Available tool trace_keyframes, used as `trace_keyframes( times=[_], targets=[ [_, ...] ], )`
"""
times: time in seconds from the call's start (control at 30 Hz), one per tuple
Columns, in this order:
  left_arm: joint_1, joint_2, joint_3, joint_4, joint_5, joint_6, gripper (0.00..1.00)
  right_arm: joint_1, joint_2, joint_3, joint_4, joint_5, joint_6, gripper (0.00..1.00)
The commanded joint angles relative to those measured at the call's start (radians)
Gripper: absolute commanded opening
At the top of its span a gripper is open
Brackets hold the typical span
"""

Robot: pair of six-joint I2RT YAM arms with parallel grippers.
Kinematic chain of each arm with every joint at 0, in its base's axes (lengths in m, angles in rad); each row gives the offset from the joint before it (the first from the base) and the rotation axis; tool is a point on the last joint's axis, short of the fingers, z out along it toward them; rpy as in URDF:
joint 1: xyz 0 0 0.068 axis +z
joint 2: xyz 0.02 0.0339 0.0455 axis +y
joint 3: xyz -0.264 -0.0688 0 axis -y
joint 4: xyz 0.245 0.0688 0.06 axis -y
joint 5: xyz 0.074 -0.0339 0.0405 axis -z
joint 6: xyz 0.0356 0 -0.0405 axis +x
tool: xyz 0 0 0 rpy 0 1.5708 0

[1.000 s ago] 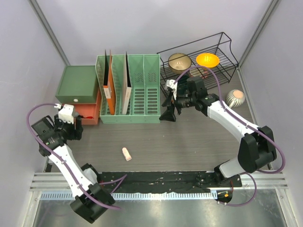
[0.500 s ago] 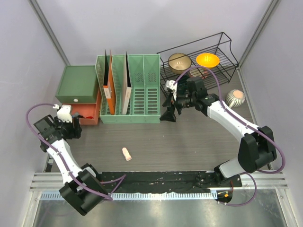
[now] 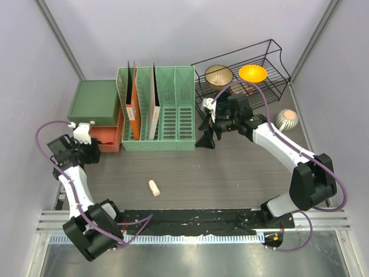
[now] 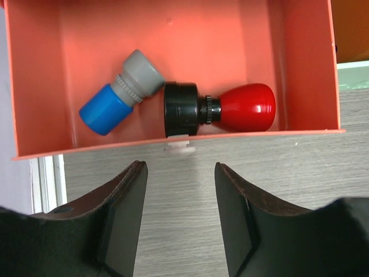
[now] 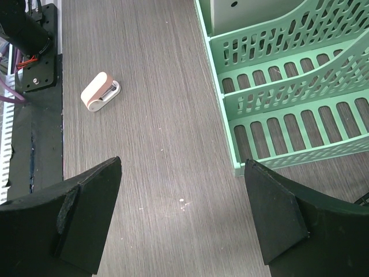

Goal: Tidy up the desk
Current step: Close the drawer in the storage box.

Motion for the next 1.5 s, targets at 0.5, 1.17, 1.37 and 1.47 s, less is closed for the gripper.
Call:
trace_keyframes(
  times=[0.5,1.17,1.37,1.47],
  targets=[
    [-0.117,0.010,-0.032,0.169,-0.146,-0.106,0.38,-0.011,-0.005,0.007,-0.002,-0.020,-0.029,0.93],
    [-0.151,0.125,0.039,0.249,-0.146,-0.167,0.16,-0.014,-0.002,0.001,-0.011,-0.029,-0.043,0.93],
    [-0.176,0.151,0.065,0.268,-0.164,-0.183,0.15,-0.015,-0.008,0.000,-0.016,-0.024,-0.049,0.93],
    [-0.194,0.183,0.075,0.290,-0.179,-0.193,0.16,-0.014,-0.016,0.000,-0.019,-0.023,-0.056,0.93]
  ],
)
